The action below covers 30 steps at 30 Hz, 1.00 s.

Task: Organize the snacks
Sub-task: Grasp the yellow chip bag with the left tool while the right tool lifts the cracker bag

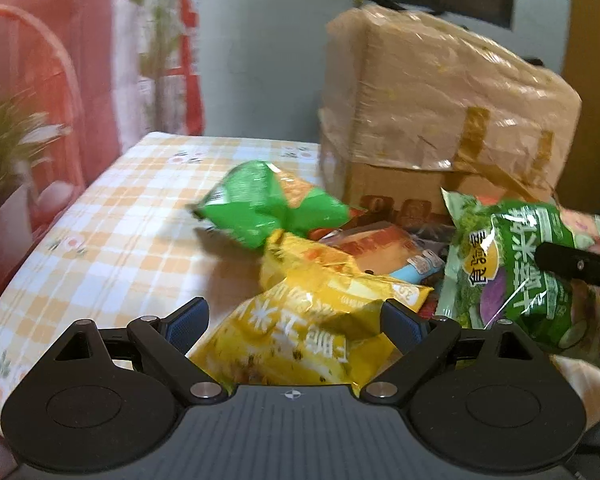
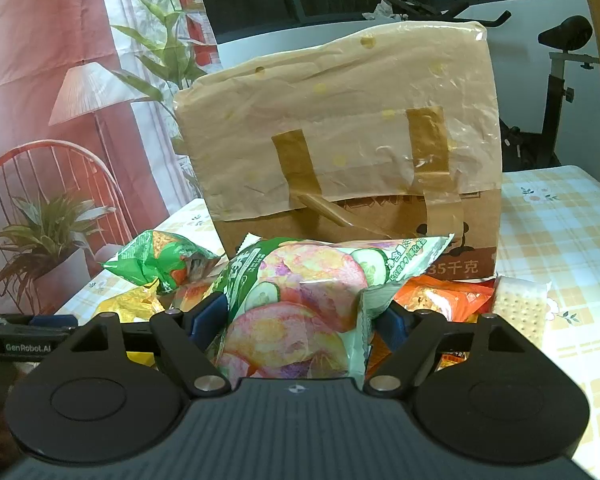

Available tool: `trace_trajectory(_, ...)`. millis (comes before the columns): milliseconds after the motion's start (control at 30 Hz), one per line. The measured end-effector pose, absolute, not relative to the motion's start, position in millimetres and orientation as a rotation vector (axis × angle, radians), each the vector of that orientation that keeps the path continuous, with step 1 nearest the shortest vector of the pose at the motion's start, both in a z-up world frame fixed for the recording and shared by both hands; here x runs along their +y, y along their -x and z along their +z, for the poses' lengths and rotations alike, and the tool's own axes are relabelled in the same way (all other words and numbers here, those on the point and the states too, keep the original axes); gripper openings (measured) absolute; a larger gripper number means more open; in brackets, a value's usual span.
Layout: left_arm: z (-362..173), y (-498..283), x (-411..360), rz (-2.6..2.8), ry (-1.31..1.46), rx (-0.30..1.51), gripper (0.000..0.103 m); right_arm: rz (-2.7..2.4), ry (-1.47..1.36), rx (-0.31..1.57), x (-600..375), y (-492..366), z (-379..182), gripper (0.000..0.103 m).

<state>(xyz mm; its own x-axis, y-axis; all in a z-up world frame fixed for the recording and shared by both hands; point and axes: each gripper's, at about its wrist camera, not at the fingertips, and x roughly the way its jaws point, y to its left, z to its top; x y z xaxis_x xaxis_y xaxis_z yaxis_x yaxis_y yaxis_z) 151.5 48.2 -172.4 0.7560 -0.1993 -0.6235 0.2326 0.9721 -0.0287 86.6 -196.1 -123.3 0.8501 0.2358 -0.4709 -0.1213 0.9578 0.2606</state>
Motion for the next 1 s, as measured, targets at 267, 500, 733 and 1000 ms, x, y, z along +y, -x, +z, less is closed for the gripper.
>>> trace_trajectory(267, -188.5, -182.3, 58.5, -0.278, -0.033, 0.741, 0.095, 0.191, -0.225, 0.523, -196.4, -86.3, -122.3, 0.080)
trace_trajectory(500, -190.9, -171.9, 57.0, -0.271, -0.045, 0.734, 0.093, 0.192, -0.228, 0.521, -195.4, -85.7, -122.4, 0.080)
trace_trajectory(733, -178.5, -143.4, 45.5, -0.254, -0.077, 0.679, 0.087, 0.199, -0.233, 0.504, -197.3, -81.7, -118.6, 0.077)
trace_trajectory(1000, -159.0, -127.2, 49.9, -0.197, -0.028, 0.616, 0.087, 0.214, -0.230, 0.465, -196.5, -74.2, -109.2, 0.071)
